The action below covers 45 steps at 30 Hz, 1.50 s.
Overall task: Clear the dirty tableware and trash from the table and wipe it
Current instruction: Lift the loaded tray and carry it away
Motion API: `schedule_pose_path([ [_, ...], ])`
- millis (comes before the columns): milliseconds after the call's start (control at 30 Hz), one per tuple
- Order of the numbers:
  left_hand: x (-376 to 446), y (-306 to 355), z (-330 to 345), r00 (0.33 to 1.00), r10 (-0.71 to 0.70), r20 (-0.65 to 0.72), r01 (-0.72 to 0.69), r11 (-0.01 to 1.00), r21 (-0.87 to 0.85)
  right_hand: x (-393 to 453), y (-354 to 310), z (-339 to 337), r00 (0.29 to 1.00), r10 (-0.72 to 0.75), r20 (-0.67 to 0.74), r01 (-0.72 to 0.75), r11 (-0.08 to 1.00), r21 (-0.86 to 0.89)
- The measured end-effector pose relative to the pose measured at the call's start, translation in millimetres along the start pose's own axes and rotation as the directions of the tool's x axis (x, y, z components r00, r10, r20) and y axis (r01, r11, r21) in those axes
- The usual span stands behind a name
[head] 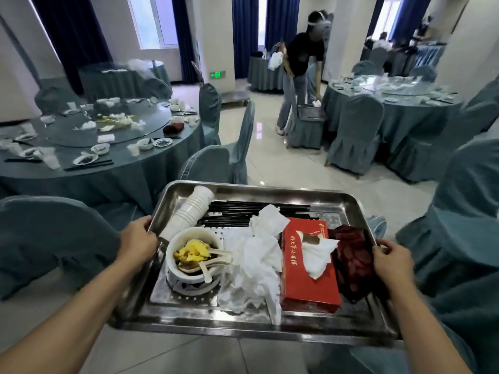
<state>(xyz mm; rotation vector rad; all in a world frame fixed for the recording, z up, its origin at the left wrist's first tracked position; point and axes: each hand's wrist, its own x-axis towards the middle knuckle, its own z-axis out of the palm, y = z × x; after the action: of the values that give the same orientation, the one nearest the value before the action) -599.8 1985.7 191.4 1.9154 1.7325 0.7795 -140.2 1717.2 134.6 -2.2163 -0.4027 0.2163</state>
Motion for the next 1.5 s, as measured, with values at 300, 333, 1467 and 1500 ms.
schedule_pose_path([
  [300,195,78,99,1.000,0.005,-0.012,-0.005,1.000,-0.012,196,-83,89,1.000,0.012,-0.019,-0.013,0.999,-0.044],
  [333,222,87,114,1.000,0.019,-0.015,-0.020,1.000,-0.016,220,-89,102,1.000,0.018,-0.017,-0.019,0.999,-0.041],
  [1467,939,492,561,0.997,-0.074,-0.032,0.074,0.997,0.003,1061,-361,432,0.999,0.036,0.027,-0.035,0.999,-0.040],
  [1500,961,500,572,0.996,-0.079,-0.043,0.079,0.997,-0.002,1089,-369,449,0.999,0.032,0.032,-0.031,0.999,-0.015],
])
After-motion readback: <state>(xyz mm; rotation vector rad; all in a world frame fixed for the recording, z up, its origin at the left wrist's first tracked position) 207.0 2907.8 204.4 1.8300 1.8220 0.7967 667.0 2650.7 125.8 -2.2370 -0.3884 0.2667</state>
